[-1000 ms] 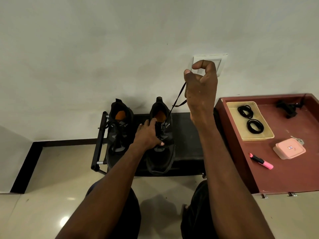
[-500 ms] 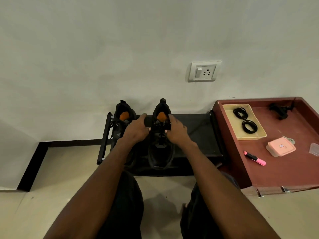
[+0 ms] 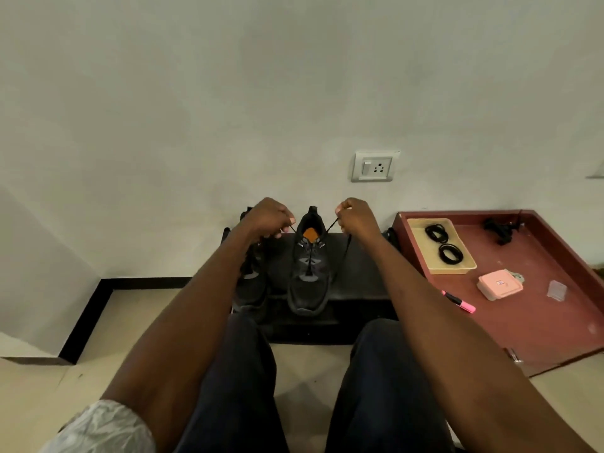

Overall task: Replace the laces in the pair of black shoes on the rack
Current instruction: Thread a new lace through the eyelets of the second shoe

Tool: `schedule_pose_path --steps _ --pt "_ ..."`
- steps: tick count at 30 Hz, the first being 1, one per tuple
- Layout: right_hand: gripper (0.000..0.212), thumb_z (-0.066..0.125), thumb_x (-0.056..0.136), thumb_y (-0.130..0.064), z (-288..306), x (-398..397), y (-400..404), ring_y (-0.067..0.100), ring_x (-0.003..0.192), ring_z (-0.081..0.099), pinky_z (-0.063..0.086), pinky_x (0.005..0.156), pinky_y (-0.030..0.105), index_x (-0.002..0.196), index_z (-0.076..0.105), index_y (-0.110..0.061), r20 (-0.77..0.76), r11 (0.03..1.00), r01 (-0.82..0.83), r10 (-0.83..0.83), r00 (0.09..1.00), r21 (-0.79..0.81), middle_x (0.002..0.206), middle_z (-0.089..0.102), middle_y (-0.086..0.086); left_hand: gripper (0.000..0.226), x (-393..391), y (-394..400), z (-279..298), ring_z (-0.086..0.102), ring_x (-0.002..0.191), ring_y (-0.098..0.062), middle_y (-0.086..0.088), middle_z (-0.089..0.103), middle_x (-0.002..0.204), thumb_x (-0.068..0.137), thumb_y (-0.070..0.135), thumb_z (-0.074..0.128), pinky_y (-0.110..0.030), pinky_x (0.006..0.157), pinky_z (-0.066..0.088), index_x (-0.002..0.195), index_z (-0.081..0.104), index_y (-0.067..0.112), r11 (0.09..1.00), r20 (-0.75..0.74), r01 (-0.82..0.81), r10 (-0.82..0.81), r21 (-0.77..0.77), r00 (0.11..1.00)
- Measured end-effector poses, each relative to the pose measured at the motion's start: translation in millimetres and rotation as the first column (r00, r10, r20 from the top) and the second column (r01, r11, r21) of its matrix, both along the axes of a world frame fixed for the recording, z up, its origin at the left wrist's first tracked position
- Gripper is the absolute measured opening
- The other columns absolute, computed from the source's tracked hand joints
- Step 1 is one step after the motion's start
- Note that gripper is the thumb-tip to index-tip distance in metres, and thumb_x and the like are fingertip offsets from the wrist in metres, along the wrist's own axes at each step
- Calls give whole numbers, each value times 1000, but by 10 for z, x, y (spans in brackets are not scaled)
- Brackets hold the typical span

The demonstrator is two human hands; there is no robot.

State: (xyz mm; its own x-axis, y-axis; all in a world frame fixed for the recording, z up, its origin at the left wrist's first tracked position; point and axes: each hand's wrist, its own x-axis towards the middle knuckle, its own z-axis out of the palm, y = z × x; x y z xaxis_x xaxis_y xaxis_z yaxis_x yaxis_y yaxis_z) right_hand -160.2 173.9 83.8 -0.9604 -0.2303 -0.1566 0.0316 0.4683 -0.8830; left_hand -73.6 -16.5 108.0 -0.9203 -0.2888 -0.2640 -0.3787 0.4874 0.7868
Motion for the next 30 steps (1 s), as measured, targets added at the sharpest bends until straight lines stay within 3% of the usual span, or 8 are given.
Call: schedule_pose_path --steps 3,6,10,14,17,21,27,30 --pt "15 48 92 -1 553 150 59 14 47 45 34 49 23 84 59 -7 67 988 -12 23 997 -155 64 53 6 11 85 55 442 56 51 -12 -9 68 74 89 5 64 -22 45 37 93 73 0 973 -85 -83 104 217 991" --pt "18 48 94 -5 969 225 76 14 49 51 41 51 23 85 64 -6 112 945 -15 54 992 -325 68 59 7 13 94 83 844 64 60 -13 -12 72 85 91 6 64 -22 53 45 99 70 -1 909 -139 -97 165 404 976" --pt "26 47 100 -16 1439 294 78 26 74 74 59 66 29 97 64 4 188 784 -34 191 963 -620 88 74 21 22 139 153 1272 75 85 -23 -19 74 101 100 7 47 -27 67 58 110 64 -5 769 -198 -29 201 638 959" --pt "33 35 88 5 1688 306 42 37 101 71 58 90 41 109 59 12 172 702 -91 294 940 -706 111 69 31 34 146 179 1423 70 105 -39 -30 68 114 91 -7 35 -45 90 57 117 56 -13 672 -276 81 189 736 942" --pt "25 44 90 12 1747 336 -11 33 99 73 58 92 40 108 61 8 1 790 -217 266 964 -574 107 72 26 24 116 217 1473 72 100 -36 -27 69 110 95 -10 46 -44 91 58 116 58 -10 809 -370 69 190 584 910" --pt "11 55 93 4 1762 373 -69 23 73 74 59 74 33 94 66 2 -169 896 -231 178 969 -379 91 74 21 16 71 217 1480 74 78 -27 -27 70 95 93 -9 54 -35 72 63 106 64 -12 940 -448 -9 170 340 878" --pt "14 74 87 -14 1704 327 -143 4 61 56 45 64 22 87 76 -1 -376 969 -115 25 926 -219 69 65 -4 14 84 264 1490 64 49 -12 -17 68 71 94 6 64 -24 47 51 96 72 -5 997 -550 -44 74 68 832" --pt "7 74 84 -5 1747 339 -166 13 63 60 50 68 28 88 77 0 -402 969 -116 19 915 -218 73 69 6 9 41 257 1486 57 39 -3 -5 64 62 93 10 68 -18 43 49 93 74 3 992 -574 -102 38 -79 818"
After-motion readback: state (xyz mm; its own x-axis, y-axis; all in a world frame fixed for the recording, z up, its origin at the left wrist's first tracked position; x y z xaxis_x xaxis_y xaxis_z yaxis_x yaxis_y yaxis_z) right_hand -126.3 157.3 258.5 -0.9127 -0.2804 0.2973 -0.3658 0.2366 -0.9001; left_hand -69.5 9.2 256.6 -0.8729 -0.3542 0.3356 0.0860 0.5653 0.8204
